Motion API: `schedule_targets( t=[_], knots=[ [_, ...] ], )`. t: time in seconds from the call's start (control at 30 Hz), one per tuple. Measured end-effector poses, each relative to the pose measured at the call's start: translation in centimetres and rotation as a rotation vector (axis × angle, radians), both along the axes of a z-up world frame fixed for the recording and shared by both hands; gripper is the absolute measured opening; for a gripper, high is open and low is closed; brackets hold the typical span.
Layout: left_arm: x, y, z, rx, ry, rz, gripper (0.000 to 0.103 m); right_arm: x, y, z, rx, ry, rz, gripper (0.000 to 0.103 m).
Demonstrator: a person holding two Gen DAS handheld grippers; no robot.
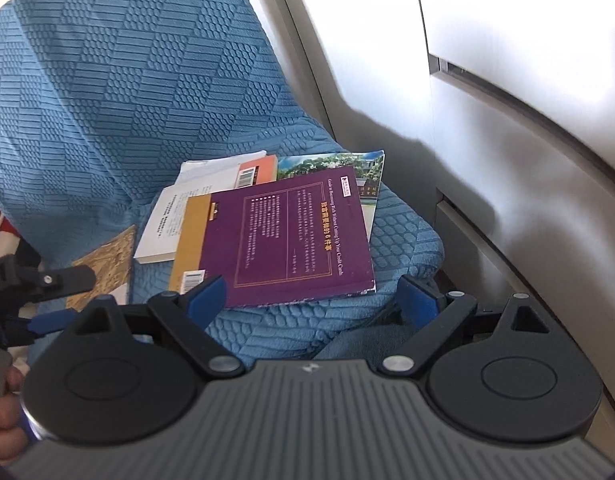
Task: Organize objects
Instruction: 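Lower the open left gripper onto the purple paperback's spine edge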
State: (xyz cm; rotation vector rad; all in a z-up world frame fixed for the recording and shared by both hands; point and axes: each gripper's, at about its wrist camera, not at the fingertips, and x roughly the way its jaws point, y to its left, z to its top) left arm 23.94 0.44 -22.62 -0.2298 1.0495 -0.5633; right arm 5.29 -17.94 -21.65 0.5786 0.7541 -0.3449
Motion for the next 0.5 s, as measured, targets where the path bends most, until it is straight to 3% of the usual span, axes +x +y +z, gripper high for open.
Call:
schedule_targets(
  t=[0.13,0.2,0.33,0.5],
  knots=[
    [1.2,-1.3,-1.8,0.007,0.024,-0.008,0.093,1.2,-1.3,-1.7,0.037,0.021,0.003,0.091],
    [1.9,-1.9,-2.6,0.005,0.044,-0.012,0.091,1.9,-1.9,-2.6,0.054,0.04,0.008,0.078],
    [3.1,-3.1,-4.6,0.015,0.081,-0.02,0.081,3.3,-3.1,-4.3,0.073,0.071,0.006,0.075],
    [4.3,-4.0,-6.6,0.026,0.12,-0.031,0.077,4.8,-4.5,-5.8,0.074,0.089,0.008,0.071]
  ],
)
